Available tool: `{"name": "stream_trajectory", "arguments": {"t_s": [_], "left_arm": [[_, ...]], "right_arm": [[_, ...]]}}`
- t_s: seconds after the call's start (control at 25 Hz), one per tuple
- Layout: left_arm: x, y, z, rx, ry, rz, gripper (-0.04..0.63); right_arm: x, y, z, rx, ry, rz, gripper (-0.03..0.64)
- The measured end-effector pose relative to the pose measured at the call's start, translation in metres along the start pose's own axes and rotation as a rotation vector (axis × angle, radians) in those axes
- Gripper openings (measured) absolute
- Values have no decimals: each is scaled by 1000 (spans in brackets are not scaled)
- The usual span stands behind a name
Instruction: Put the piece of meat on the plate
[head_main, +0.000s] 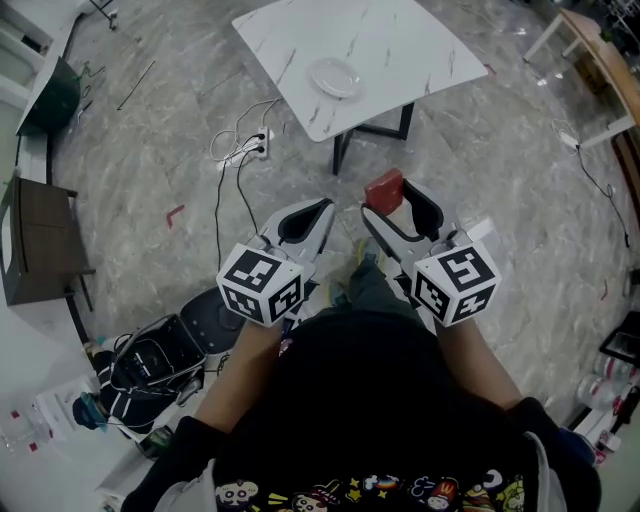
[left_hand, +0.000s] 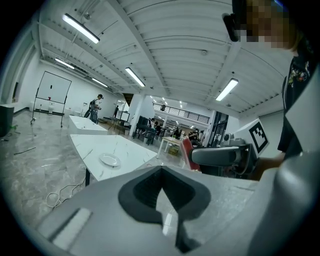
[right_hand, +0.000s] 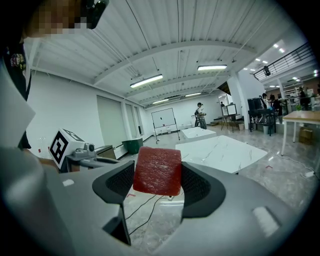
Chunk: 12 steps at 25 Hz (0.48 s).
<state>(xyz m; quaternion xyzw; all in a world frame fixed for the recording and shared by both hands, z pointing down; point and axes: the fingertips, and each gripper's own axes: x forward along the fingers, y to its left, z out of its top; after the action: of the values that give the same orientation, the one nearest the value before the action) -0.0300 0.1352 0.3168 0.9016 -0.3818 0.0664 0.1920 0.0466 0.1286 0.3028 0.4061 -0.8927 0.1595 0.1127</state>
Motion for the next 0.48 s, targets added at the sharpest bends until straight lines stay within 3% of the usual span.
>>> {"name": "stream_trajectory", "arguments": {"t_s": [0.48], "left_arm": [[52,37,18,-26,27,31,0]], "right_arm": [[43,-50,12,19,38,33,318]]}}
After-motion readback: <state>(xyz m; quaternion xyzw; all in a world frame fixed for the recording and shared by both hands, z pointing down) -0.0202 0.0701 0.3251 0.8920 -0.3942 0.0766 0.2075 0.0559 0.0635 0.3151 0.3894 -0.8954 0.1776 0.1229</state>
